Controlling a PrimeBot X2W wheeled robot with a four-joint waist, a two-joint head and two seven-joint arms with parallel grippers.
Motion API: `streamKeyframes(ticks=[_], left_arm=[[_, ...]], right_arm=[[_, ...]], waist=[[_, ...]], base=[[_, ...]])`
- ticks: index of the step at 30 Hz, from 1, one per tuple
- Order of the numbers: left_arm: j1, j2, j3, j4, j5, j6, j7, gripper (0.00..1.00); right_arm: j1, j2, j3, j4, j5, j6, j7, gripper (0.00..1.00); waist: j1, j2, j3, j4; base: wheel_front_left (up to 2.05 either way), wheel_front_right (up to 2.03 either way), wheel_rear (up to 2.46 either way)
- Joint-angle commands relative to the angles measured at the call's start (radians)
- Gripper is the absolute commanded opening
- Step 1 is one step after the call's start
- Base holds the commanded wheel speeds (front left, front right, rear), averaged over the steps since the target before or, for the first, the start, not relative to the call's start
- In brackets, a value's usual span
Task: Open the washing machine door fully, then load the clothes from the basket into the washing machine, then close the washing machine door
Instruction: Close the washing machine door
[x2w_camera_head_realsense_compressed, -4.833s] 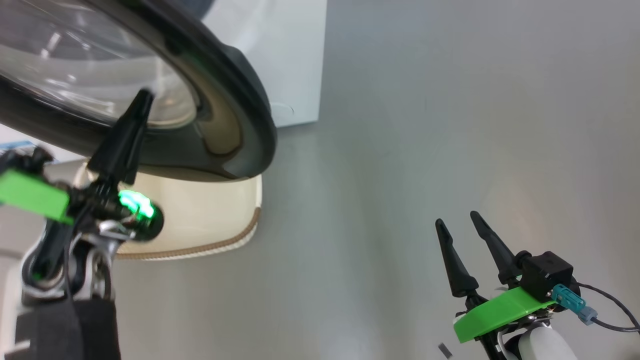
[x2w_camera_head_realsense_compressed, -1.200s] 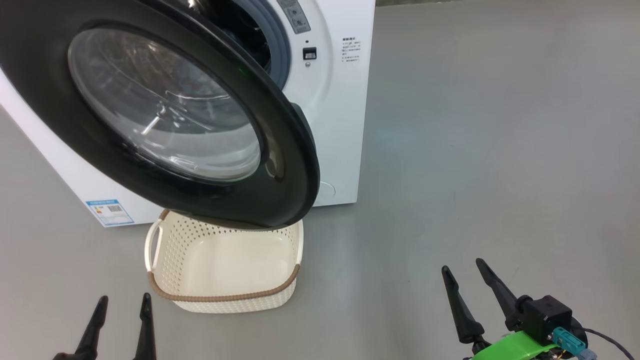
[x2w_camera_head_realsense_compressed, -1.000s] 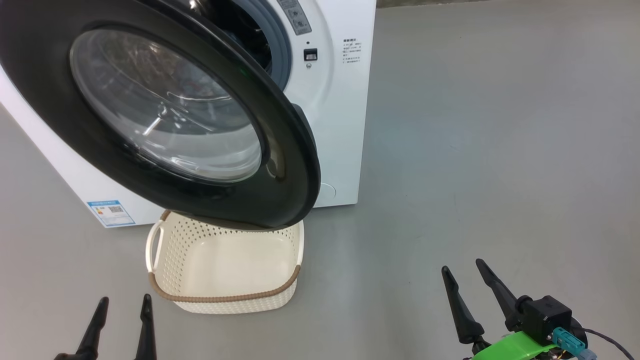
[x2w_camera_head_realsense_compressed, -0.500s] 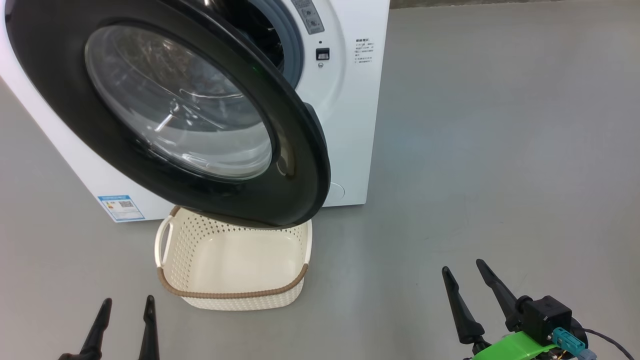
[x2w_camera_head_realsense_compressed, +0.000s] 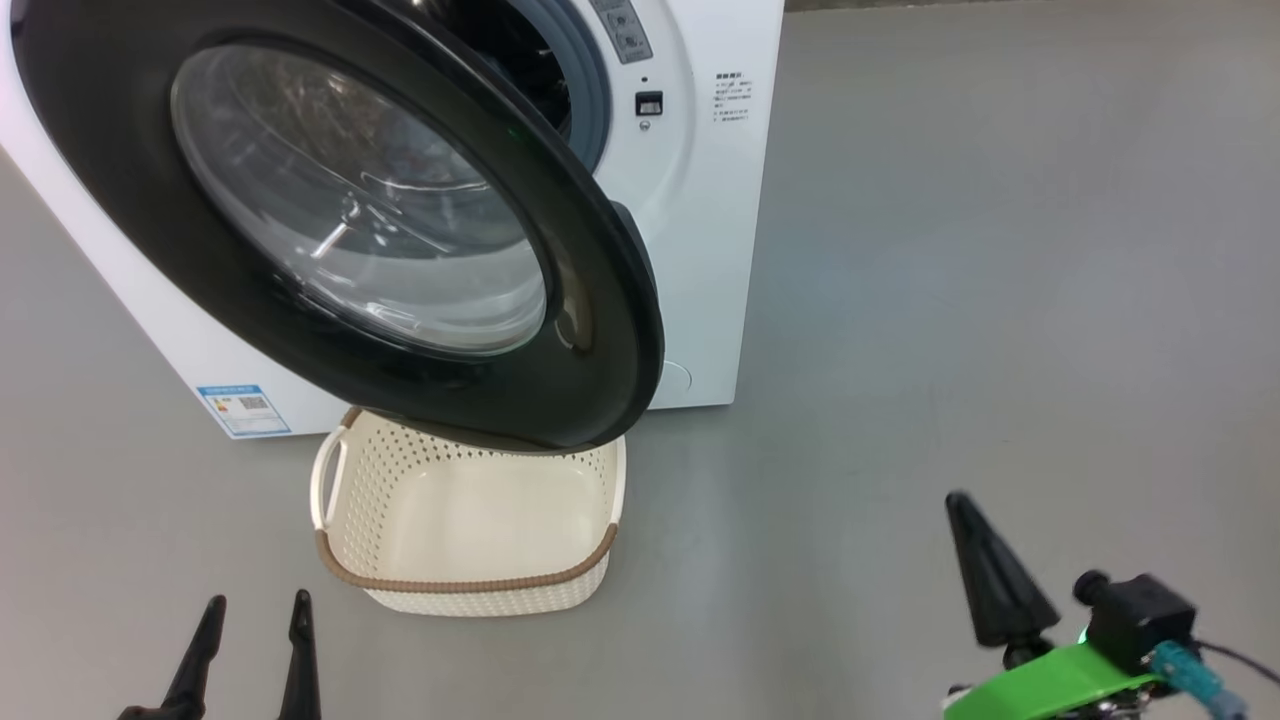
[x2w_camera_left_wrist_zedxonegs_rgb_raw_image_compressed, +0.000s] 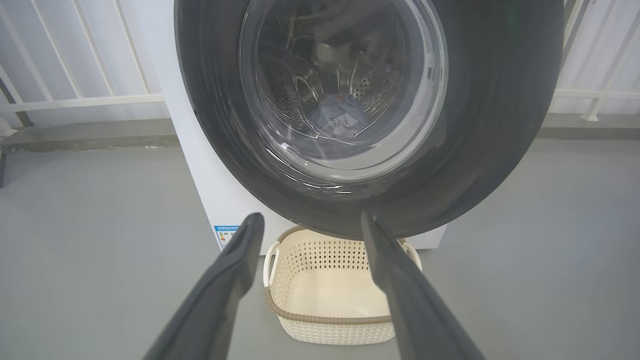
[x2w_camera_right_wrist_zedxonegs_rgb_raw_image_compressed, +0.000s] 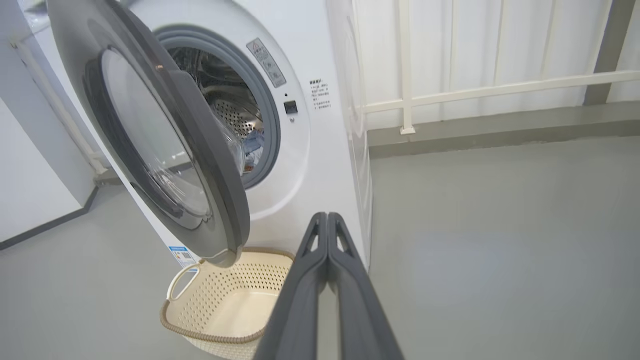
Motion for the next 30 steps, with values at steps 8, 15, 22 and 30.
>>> streamKeyframes(ticks=[8, 15, 22, 30], left_arm=[[-0.030, 0.006, 0.022, -0.033, -0.022, 0.013, -0.006, 1.00], [-0.037, 0.006, 0.010, -0.031, -0.035, 0.017, -0.006, 1.00], [-0.062, 0.006, -0.023, -0.032, -0.056, 0.022, -0.006, 1.00], [-0.105, 0.006, -0.093, -0.042, -0.083, 0.033, -0.006, 1.00]], right_arm=[[-0.126, 0.001, 0.079, -0.347, 0.046, 0.002, -0.006, 0.00], [-0.228, -0.008, 0.261, -0.503, 0.050, 0.002, -0.006, 0.00], [-0.320, -0.087, 0.526, -0.419, 0.078, 0.002, -0.006, 0.00], [-0.392, -0.138, 0.730, -0.225, 0.140, 0.002, 0.026, 0.00]], waist=[[0.0000, -0.0001, 0.019, 0.005], [0.0000, -0.0001, 0.031, 0.024], [0.0000, -0.0001, 0.056, 0.078], [0.0000, -0.0001, 0.097, 0.172]], base=[[0.00, 0.00, 0.00], [0.00, 0.00, 0.00], [0.00, 0.00, 0.00], [0.00, 0.00, 0.00]])
